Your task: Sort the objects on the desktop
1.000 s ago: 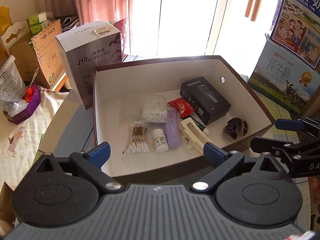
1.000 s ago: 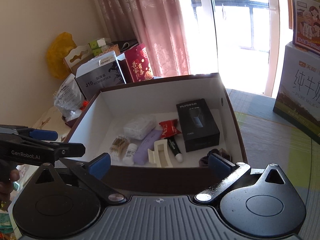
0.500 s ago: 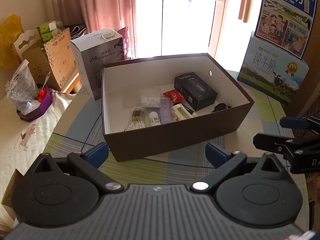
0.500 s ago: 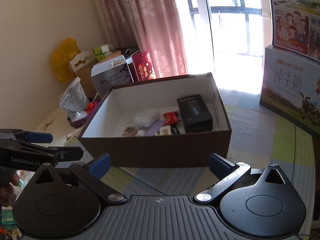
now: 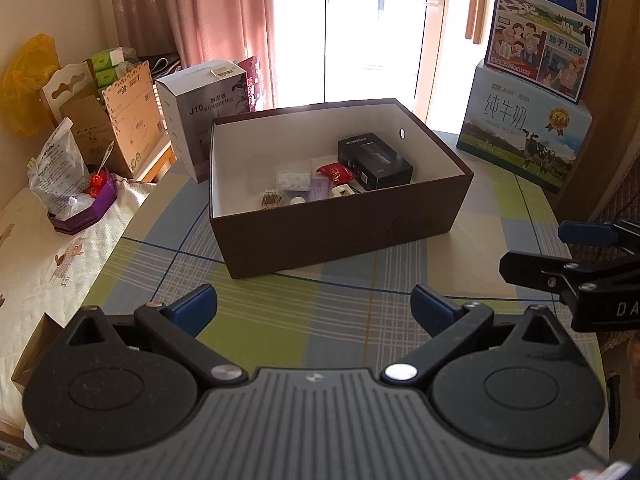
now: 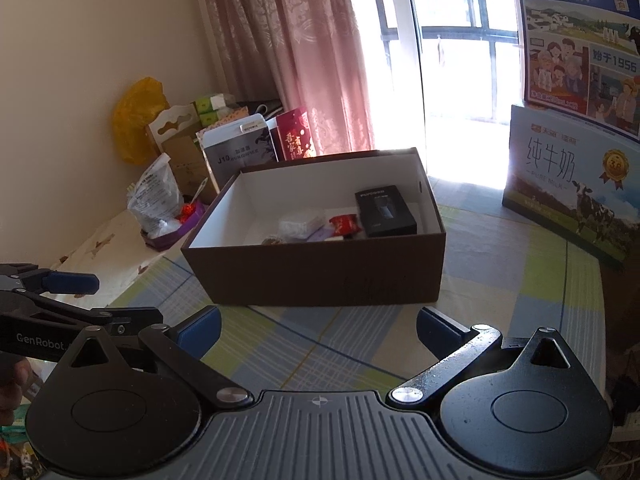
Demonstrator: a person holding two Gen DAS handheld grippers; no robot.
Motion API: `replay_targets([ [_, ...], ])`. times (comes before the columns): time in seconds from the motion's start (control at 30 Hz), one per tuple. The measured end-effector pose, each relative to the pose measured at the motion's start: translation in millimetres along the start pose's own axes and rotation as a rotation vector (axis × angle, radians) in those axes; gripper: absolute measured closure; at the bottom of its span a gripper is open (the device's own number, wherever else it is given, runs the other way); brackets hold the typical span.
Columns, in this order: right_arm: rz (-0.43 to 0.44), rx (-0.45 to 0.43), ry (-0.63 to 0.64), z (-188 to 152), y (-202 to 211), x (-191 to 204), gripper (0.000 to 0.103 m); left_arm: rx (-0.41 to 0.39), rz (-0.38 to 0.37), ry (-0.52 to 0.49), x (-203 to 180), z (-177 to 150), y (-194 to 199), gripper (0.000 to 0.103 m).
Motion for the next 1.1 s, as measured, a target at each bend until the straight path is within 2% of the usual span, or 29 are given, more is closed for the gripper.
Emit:
replay_targets([
  [0.57, 0.008, -0.007, 0.023, -39.5, 45.4, -0.4, 0.002, 0.004, 0.043, 0.017, -19.2, -39.6, 30.3, 0.001],
  [1.1, 0.012, 0.009, 0.037, -66.0, 60.2, -1.9, 0.002, 0.028, 0.062, 0.017, -33.1, -69.7, 44.7, 0.001],
])
Point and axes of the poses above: each gripper's, at about its wrist camera, not at the fingertips, and y roughly against the way its jaws point, x to its left, z to its top, the point moved 7 cm from there along -y, roughly the way its jaws point, and after that the axes turned 15 degrees about -z, right-handed, at the moved point
